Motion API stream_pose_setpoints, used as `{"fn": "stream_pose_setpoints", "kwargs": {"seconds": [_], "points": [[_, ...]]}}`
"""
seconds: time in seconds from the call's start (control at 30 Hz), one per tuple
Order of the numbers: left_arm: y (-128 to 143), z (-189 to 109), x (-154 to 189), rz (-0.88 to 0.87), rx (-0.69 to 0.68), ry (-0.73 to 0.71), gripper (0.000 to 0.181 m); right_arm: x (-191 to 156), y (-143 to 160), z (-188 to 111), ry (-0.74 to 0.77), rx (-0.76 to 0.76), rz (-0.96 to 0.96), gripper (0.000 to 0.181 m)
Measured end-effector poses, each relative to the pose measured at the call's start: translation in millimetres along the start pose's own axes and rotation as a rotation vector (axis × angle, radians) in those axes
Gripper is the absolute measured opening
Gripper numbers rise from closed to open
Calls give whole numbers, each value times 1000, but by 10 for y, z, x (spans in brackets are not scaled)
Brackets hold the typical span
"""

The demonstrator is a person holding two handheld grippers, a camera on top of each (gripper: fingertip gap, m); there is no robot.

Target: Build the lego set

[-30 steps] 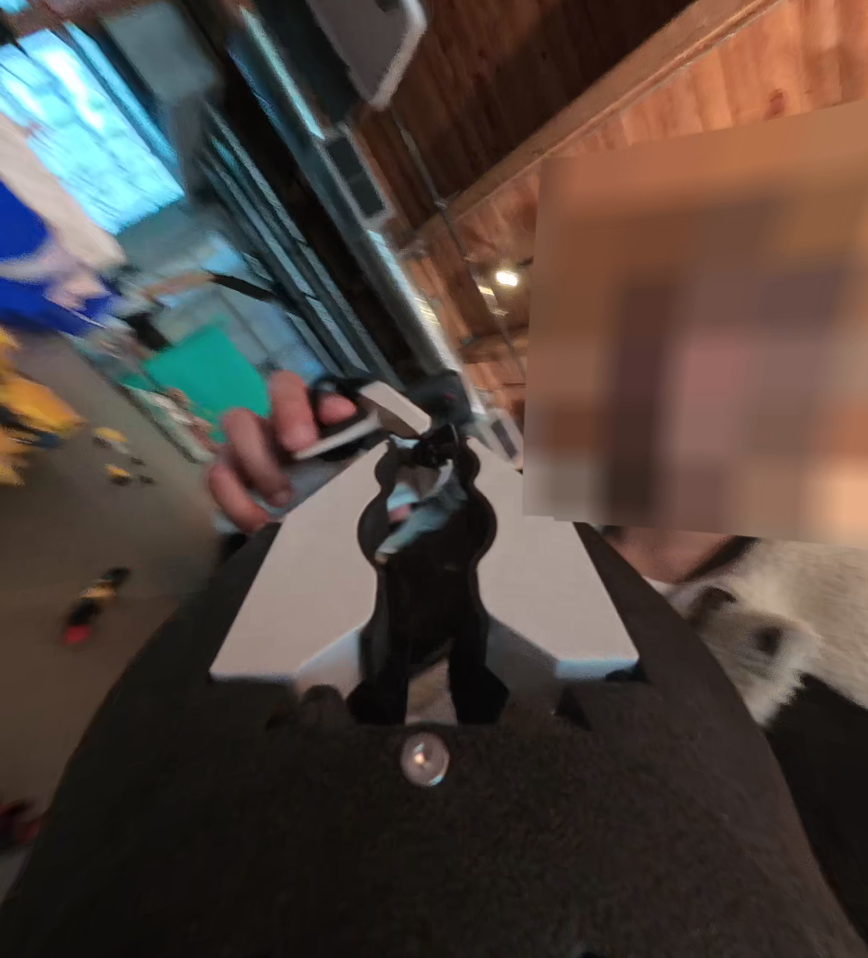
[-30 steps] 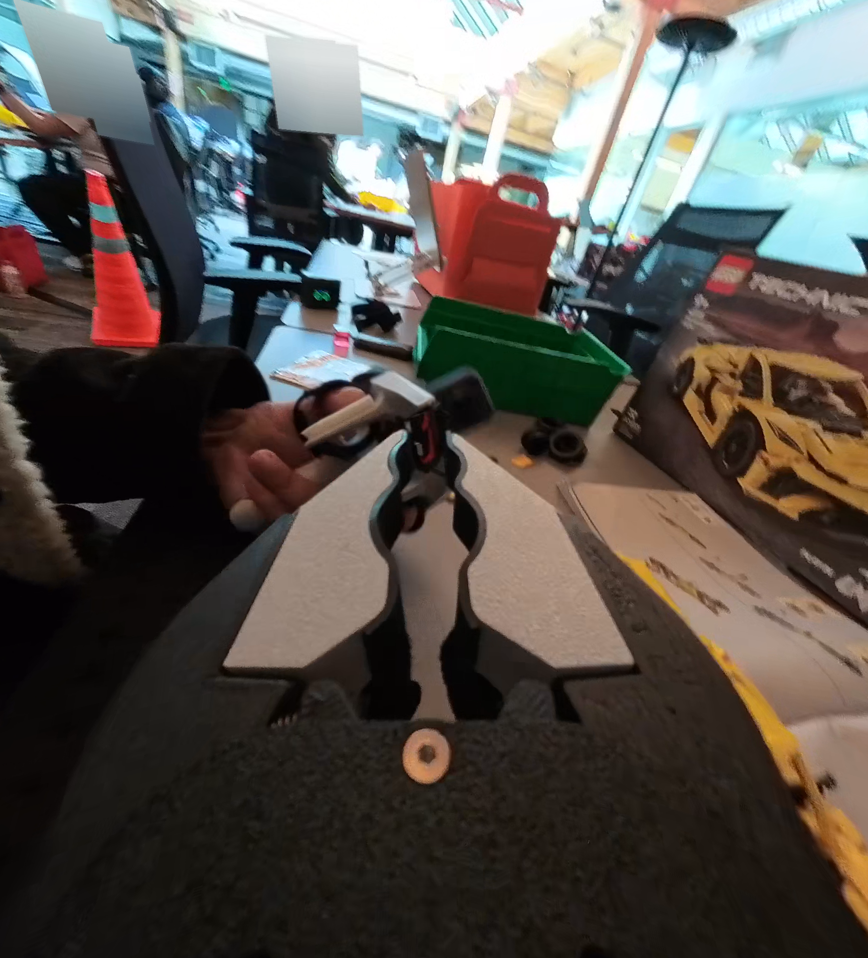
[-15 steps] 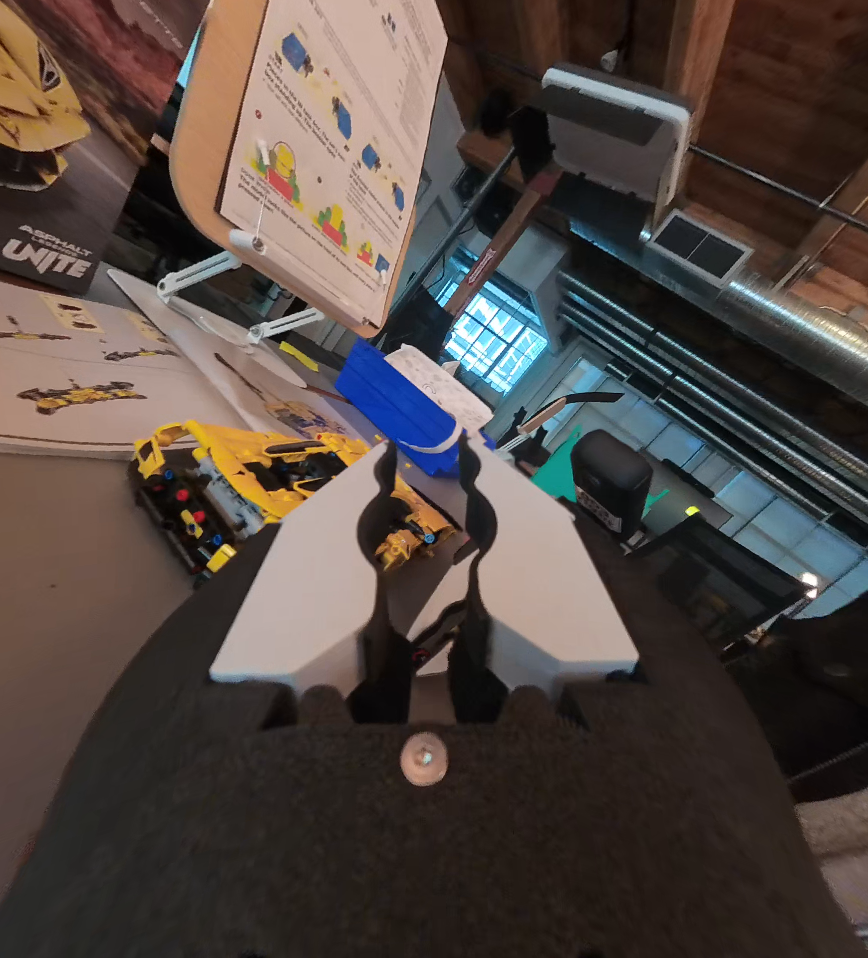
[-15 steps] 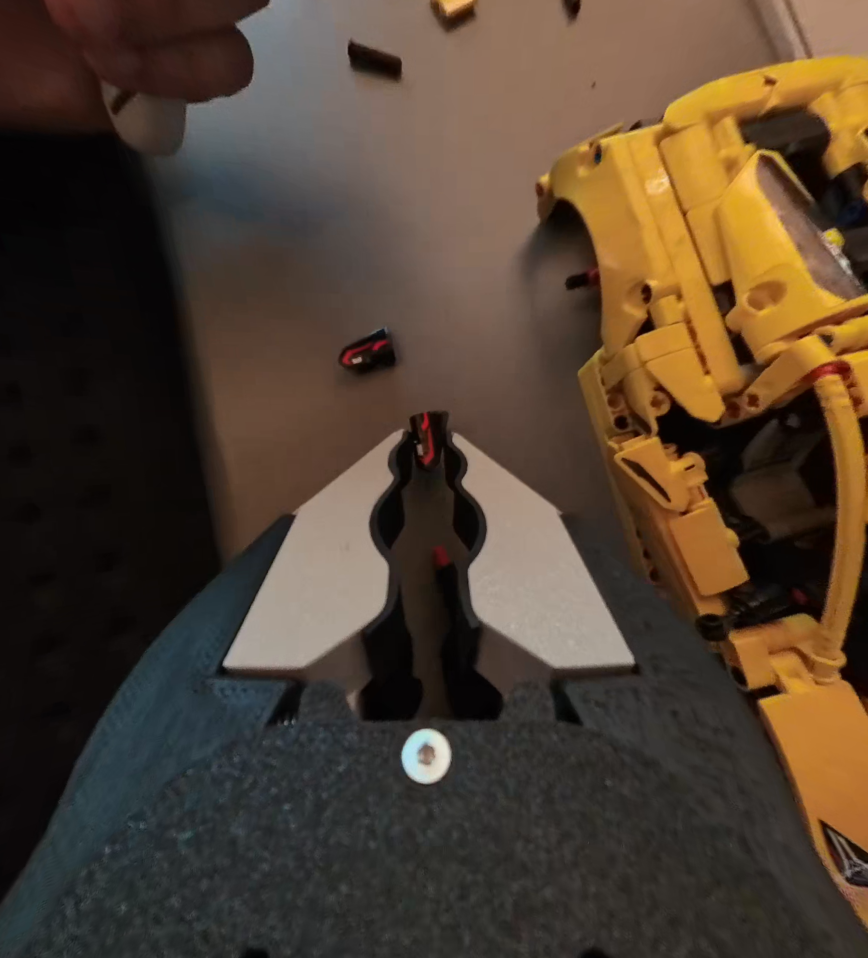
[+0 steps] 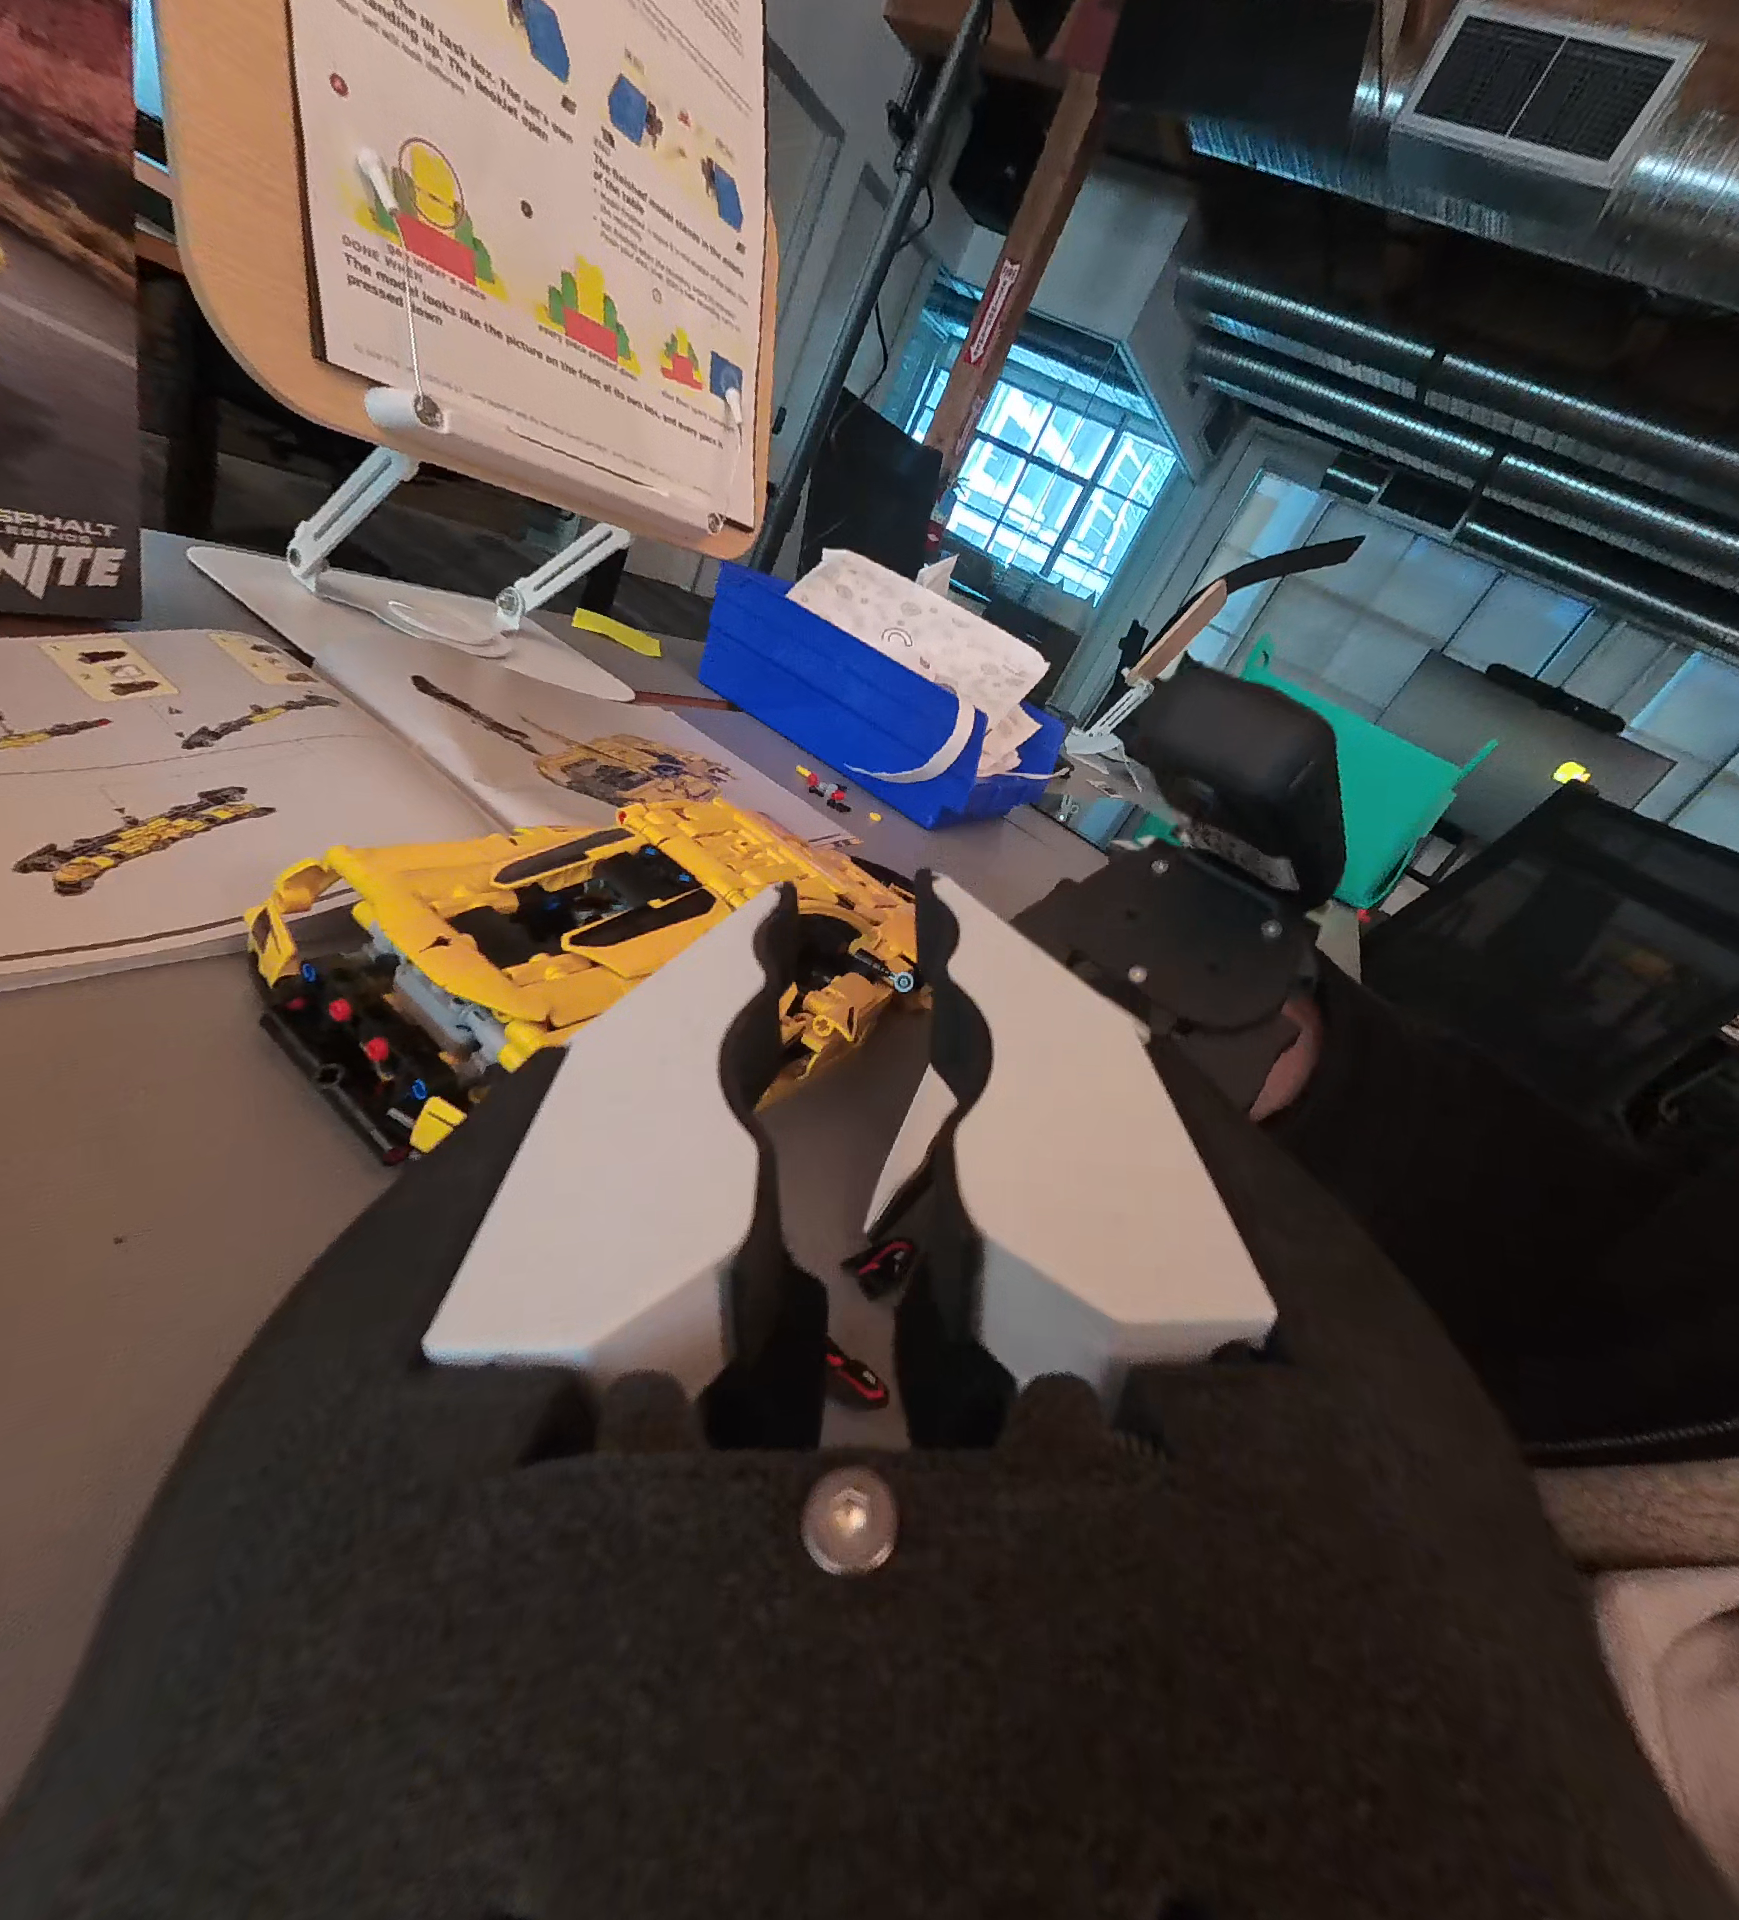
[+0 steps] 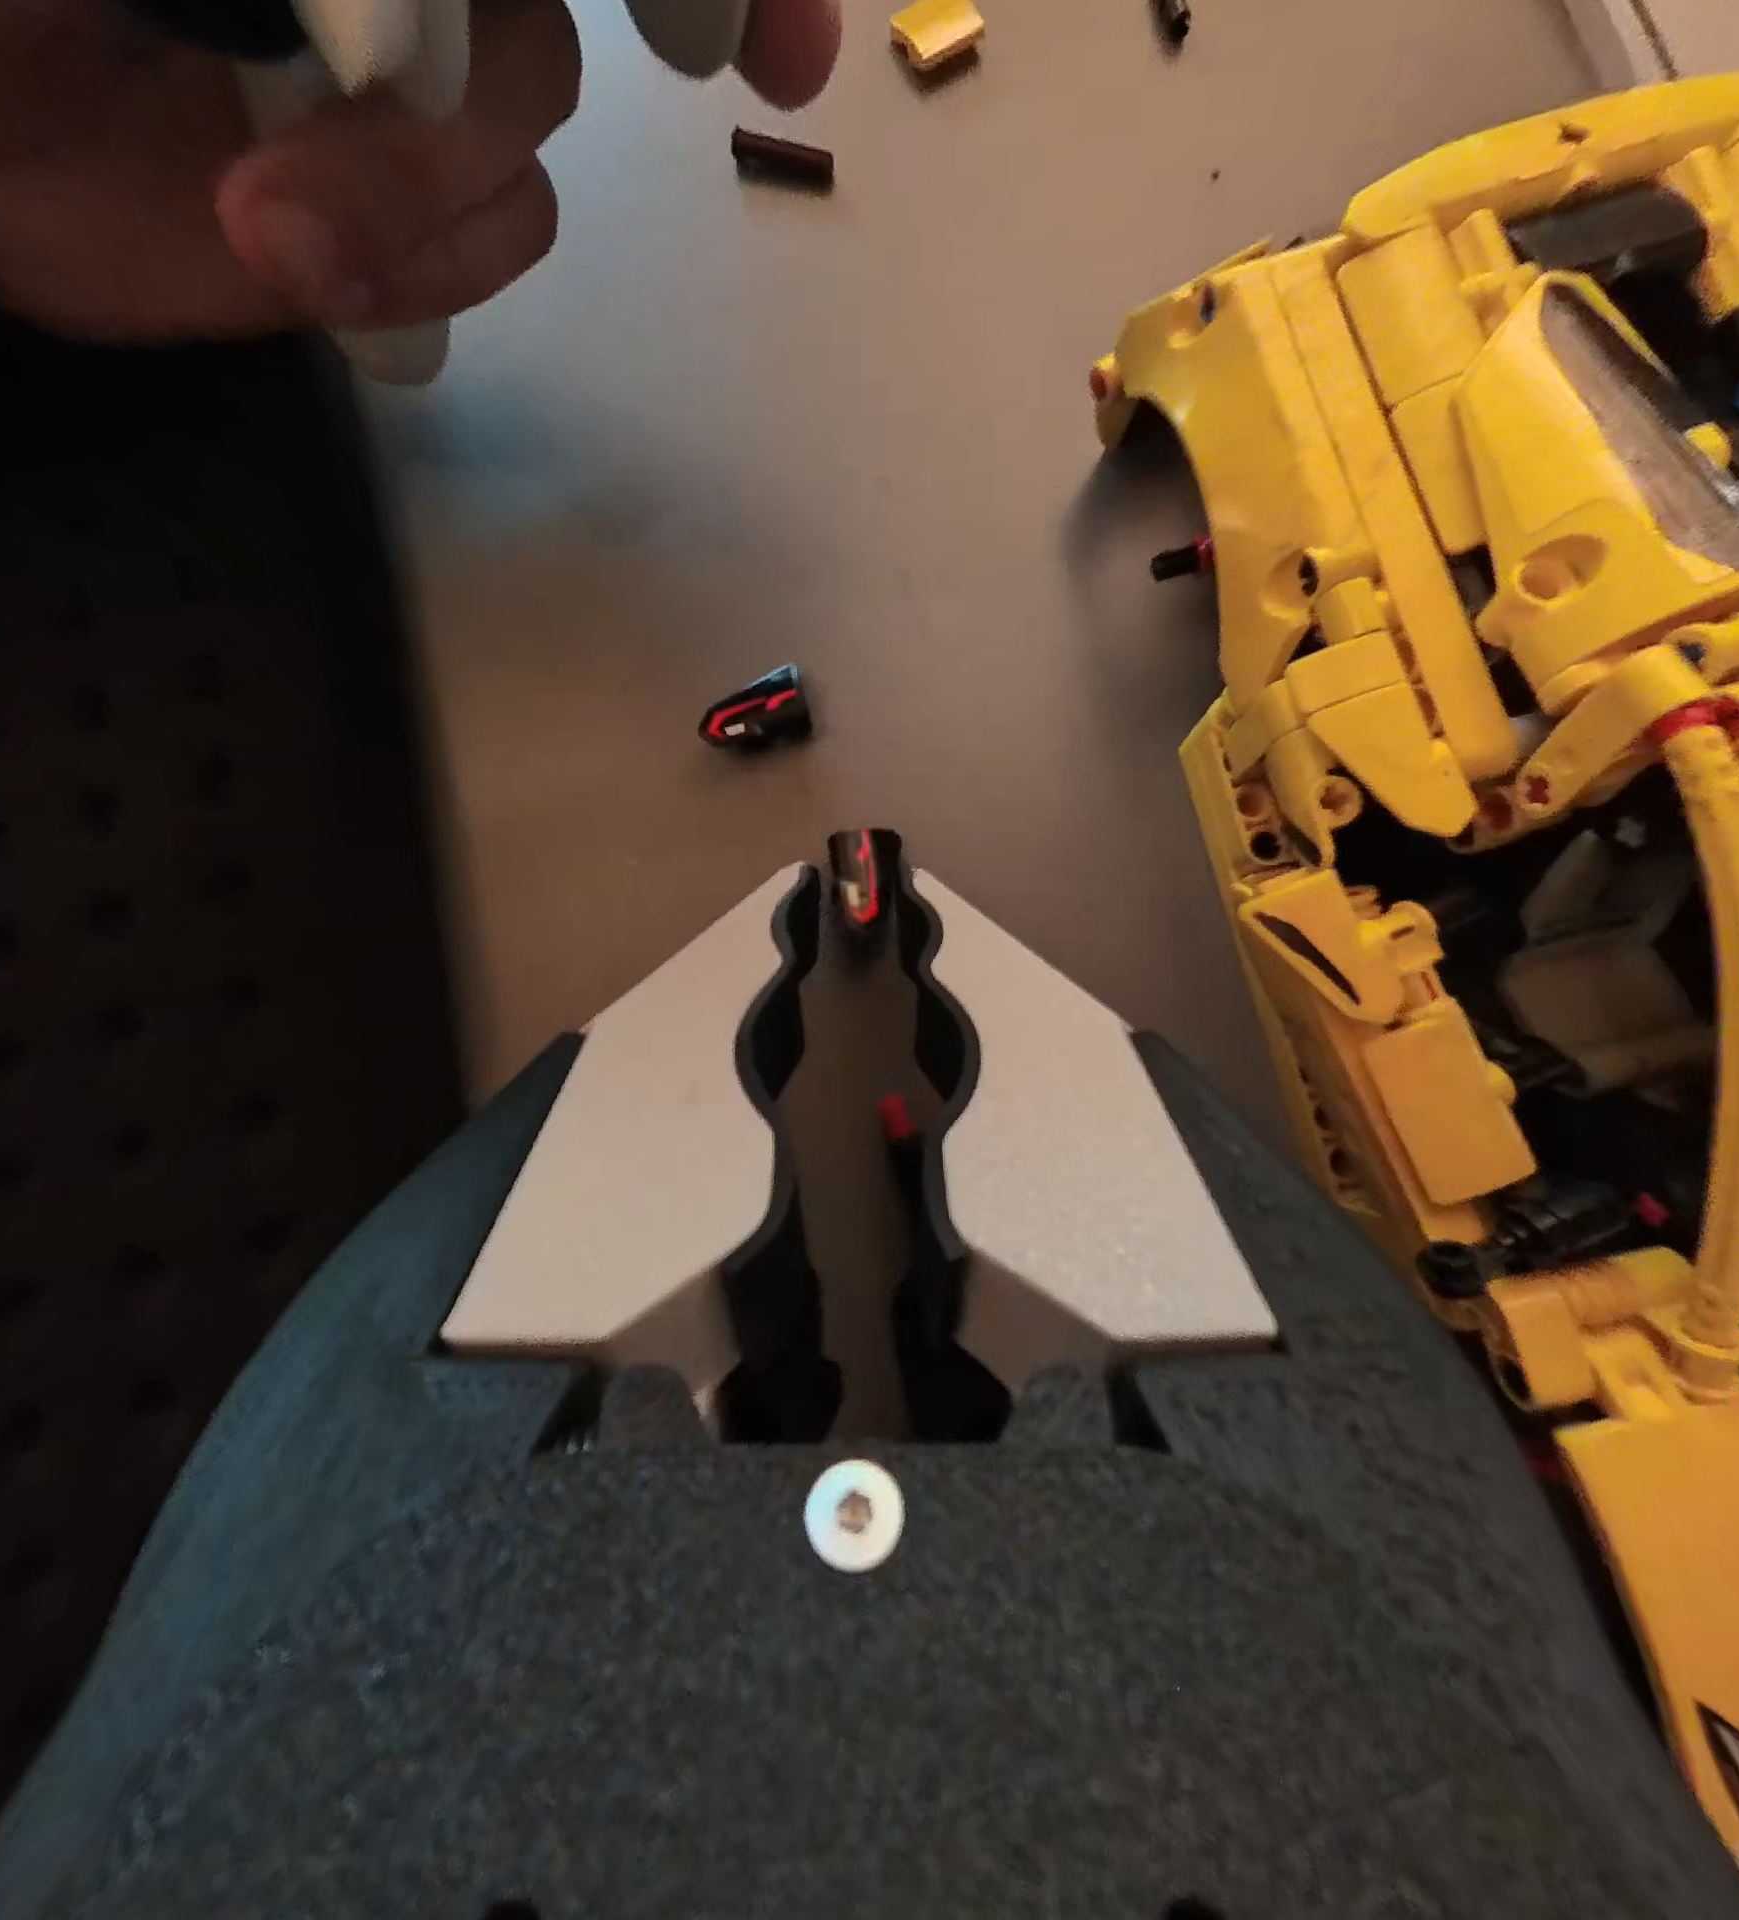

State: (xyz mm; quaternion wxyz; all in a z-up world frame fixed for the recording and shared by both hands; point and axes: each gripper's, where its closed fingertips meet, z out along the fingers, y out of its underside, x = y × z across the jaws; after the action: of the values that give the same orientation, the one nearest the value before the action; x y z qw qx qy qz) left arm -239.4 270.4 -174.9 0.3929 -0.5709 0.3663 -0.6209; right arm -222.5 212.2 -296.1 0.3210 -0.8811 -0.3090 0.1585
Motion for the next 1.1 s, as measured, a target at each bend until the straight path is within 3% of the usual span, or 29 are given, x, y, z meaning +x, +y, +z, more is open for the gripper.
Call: {"fn": "stream_pose_setpoints", "kwargs": {"seconds": [0.03,0.17,0.3,0.43,0.7,0.77,0.93,1.1], "points": [[-4,-2,-2,5,2,-4,21,13,-23,-44,-7,19,2,16],[-30,-18,-21,18,19,-22,22,243,-258,-379,34,213,39,16],[-38,-26,-42,52,22,-56,22,507,-633,-828,112,567,89,29],[-53,-62,-127,129,25,-155,22,687,-715,-1043,230,704,70,37],[-118,-173,-368,241,32,-374,22,843,-640,-1087,298,687,140,39],[-85,-170,-372,238,11,-375,22,832,-631,-1080,271,679,171,40],[142,-47,-329,152,-113,-303,20,992,-467,-1175,372,564,188,39],[-67,2,-453,335,-164,-411,23,1160,-305,-1327,458,493,189,38]]}}
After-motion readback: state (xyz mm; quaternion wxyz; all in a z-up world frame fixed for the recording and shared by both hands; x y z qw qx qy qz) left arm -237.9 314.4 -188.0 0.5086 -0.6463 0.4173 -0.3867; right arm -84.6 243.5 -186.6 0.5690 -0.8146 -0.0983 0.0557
